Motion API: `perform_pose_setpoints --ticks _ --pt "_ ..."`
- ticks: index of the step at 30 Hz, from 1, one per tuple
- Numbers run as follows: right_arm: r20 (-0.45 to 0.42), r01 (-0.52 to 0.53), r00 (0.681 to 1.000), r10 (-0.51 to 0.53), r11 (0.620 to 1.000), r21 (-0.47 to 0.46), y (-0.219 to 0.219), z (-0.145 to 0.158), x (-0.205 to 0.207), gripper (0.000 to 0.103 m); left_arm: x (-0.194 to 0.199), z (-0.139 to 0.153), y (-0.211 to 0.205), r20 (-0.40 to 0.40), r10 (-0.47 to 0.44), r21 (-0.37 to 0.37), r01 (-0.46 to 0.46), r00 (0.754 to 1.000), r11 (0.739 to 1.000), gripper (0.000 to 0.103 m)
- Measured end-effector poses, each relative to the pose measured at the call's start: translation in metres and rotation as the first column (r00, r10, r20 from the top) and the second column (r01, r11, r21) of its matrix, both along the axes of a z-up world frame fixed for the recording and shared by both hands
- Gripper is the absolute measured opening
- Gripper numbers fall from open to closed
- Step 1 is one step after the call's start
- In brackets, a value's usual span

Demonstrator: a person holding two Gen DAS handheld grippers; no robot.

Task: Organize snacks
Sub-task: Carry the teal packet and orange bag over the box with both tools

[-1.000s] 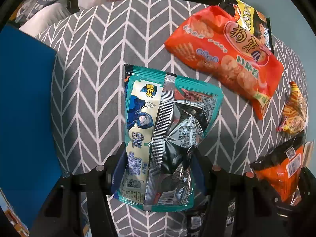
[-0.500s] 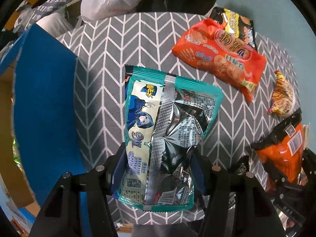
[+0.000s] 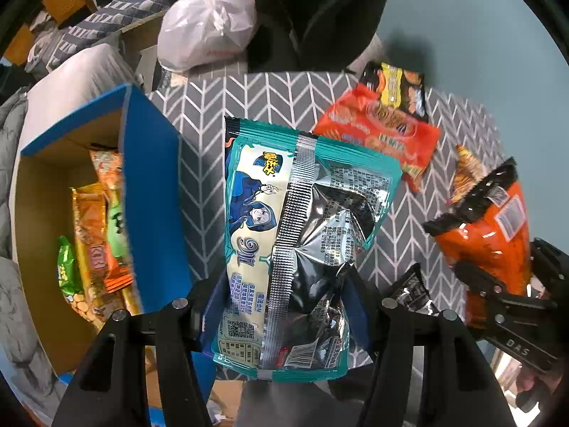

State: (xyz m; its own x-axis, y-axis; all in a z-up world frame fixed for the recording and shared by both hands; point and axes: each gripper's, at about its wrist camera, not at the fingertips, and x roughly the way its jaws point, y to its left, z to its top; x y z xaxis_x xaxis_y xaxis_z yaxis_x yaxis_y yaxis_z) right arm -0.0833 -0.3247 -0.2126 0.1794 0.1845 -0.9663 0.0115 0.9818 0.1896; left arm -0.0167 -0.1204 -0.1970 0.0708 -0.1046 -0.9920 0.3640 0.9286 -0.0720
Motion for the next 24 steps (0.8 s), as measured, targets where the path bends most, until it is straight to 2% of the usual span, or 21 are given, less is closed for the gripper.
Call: perform_pose_setpoints --ticks 6,13,24 --pt "0.028 -0.014 1.000 0.013 0.999 0.030 0.022 0.025 0.019 0.059 0.012 0.035 0.027 0.029 0.027 -0.024 -0.026 0.999 0.999 0.061" --pt "0.069 -0.076 0.995 0.072 0.995 0.058 0.075 0.041 0.039 0.059 0.022 0.066 0.066 0.063 0.080 -0.046 -0.077 0.995 0.996 0.061" --pt "0.111 -0.188 0.978 0.177 0.977 0.098 0.145 0.061 0.067 0.059 0.031 0.090 0.140 0.103 0.187 -0.054 -0.182 0.977 0.982 0.061"
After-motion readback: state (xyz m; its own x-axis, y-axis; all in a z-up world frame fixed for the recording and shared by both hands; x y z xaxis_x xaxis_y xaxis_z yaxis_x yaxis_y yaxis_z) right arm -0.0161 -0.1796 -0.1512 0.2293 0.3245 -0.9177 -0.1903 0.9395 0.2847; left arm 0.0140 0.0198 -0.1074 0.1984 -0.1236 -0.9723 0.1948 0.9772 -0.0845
